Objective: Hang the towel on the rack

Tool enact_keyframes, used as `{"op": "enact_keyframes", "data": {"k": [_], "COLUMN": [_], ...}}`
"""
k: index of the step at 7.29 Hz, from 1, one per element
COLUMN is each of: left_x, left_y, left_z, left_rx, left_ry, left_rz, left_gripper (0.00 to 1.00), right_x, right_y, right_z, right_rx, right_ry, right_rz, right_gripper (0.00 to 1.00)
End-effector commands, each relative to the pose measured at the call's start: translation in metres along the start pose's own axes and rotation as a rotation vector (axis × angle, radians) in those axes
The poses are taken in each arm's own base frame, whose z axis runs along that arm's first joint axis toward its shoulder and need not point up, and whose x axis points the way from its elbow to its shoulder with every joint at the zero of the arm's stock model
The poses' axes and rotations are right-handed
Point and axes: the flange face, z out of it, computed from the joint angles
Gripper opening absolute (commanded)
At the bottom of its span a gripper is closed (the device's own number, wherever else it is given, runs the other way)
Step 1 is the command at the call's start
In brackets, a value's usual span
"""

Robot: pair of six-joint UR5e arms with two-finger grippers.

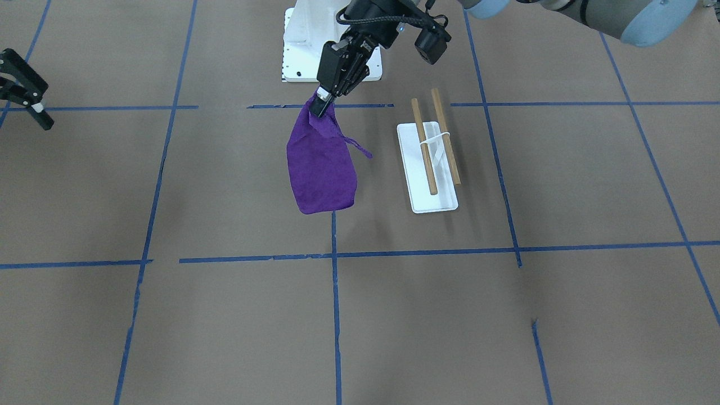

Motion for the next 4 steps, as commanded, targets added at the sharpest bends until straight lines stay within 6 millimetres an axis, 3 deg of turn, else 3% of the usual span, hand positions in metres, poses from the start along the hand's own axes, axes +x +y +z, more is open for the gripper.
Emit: {"op": "enact_keyframes", "data": {"k": [1,3,4], "left_x": [-0.021,-0.024,-0.041], "left_y": [0.023,0.028,0.032], "left_z": [-0.008,-0.035,-0.033], "left_rx": [0.161,0.219,0.264], "left_ry": [-0.054,-0.129,-0.213], "left_rz": [0.141,0.290,0.341], "left_gripper": [0.00,0.00,0.00], "right_x": [0.066,0.133,0.144], "right_y": [0.019,0.050,0.061], "right_z": [0.008,0.011,0.016], "right_rx": [-0.226,-0.330,-0.350], "right_ry": [0.172,0.199,0.200], "right_rz": [-0.111,-0.117,-0.094], "right_gripper": [1.00,1.00,1.00]}}
